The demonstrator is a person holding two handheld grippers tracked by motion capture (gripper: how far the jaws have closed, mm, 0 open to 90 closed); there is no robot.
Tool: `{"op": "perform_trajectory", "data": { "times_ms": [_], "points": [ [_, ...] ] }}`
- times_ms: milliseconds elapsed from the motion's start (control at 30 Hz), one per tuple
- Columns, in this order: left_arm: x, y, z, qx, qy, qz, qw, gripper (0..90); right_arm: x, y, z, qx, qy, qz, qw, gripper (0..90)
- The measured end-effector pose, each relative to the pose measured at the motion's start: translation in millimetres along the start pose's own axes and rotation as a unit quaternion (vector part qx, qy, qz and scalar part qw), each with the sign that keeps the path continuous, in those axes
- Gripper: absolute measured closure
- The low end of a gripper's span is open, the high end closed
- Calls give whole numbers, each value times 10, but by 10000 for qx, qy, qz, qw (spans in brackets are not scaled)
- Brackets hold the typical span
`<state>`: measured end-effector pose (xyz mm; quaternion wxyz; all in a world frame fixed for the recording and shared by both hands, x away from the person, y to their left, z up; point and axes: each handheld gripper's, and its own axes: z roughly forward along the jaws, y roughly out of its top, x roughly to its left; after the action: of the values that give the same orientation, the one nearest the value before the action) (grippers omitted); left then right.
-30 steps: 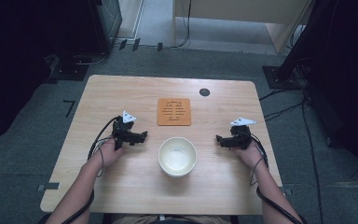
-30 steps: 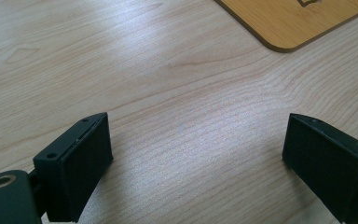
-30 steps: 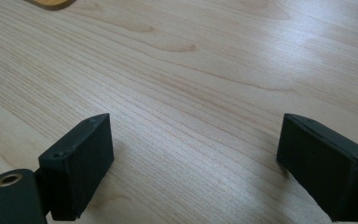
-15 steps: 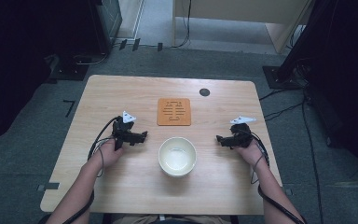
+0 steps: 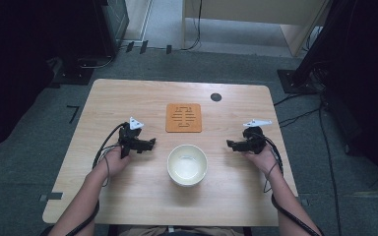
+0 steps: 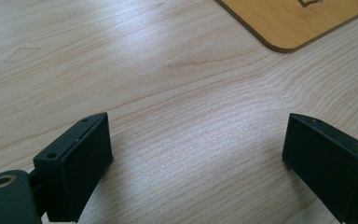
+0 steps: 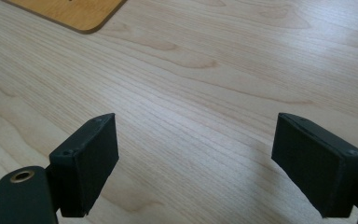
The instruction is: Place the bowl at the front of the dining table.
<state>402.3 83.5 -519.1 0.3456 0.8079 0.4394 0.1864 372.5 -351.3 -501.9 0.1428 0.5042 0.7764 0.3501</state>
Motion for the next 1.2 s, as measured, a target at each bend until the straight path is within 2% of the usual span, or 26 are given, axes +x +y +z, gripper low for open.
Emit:
{"op": "perform_trajectory", "data": {
  "times_ms": [67, 300, 367, 400, 500, 633, 700, 767, 1200],
  "points": [
    [0, 0, 0, 1, 0, 0, 10000, 76, 15, 13, -12, -1, 91, -43, 9999, 140],
    [0, 0, -1, 5, 1, 3, 10000, 76, 93, 46, -45, -120, 123, -332, 9993, 178],
    [1, 0, 0, 4, 2, 3, 10000, 76, 111, 57, -56, -161, 143, -363, 9991, 230],
    [1, 0, 0, 4, 0, 4, 10000, 76, 115, 68, -63, -175, 236, -370, 9989, 245],
    [1, 0, 0, 3, 1, 4, 10000, 76, 139, 89, -79, -216, 190, -386, 9988, 224],
    [0, 0, 0, 3, 1, 3, 10000, 76, 147, 122, -101, -292, 302, -148, 9990, 204],
    [1, 0, -1, 4, 1, 4, 10000, 76, 140, 135, -102, -252, 444, 55, 9987, 194],
    [1, 0, -1, 4, 1, 4, 10000, 76, 149, 141, -99, -218, 504, 121, 9984, 193],
    [0, 1, -1, 10, 1, 1, 10000, 76, 372, 195, -142, -198, 635, -274, 9974, 230]
  ]
}}
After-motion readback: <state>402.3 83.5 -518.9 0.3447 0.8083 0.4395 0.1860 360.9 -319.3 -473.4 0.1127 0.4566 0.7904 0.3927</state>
